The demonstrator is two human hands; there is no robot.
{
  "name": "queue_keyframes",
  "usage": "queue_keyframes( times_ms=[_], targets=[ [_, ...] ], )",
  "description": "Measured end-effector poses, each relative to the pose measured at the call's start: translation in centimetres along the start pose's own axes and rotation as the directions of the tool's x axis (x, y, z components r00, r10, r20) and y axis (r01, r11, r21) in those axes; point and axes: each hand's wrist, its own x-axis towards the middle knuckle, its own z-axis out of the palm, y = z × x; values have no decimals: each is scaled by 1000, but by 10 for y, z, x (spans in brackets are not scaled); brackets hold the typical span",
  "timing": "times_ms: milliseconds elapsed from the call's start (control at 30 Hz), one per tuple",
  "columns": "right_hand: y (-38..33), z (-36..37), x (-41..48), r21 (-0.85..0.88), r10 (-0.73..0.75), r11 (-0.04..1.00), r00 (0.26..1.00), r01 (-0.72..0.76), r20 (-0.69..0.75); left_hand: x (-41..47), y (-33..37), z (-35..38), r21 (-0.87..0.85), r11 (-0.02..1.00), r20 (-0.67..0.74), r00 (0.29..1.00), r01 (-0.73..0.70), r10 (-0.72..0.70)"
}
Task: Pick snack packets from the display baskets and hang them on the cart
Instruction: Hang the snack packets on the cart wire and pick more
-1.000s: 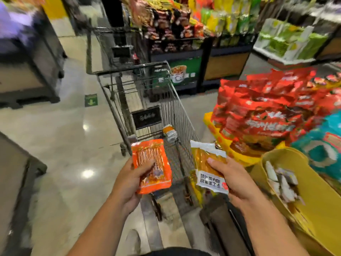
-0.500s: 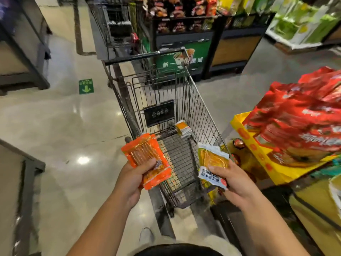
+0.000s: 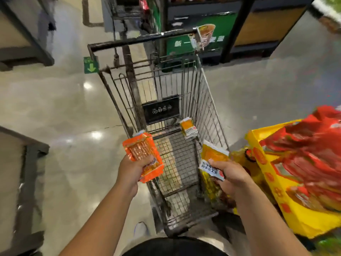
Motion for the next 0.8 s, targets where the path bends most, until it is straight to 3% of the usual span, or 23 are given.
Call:
queue_keyframes(
  times_ms=[100,200,367,500,600,667,800],
  targets=[
    [-27,1,54,-145,67,988,997,-60,41,30,9,15,90,996,-87,996,-12,20],
    [-38,8,104,-173,133,978,986,-115,96,61,17,23,179,983,-158,986,-30,59],
    [-39,21,175,-236,192,955,981,-181,26,117,24,17,428,902,-294,936,-53,194],
    [-42,30,211,-293,130,945,990,-142,-60,147,34,7,648,758,-295,891,-79,345],
    [-39,37,240,-408,37,910,994,-77,-104,173,31,-1,820,567,-250,845,-74,473],
    [-38,42,261,-533,-66,846,989,-16,-134,182,24,0,895,445,-225,821,-39,524],
    [-31,53,314,-717,-201,696,970,42,-138,189,6,10,931,335,-97,785,-145,611]
  ],
)
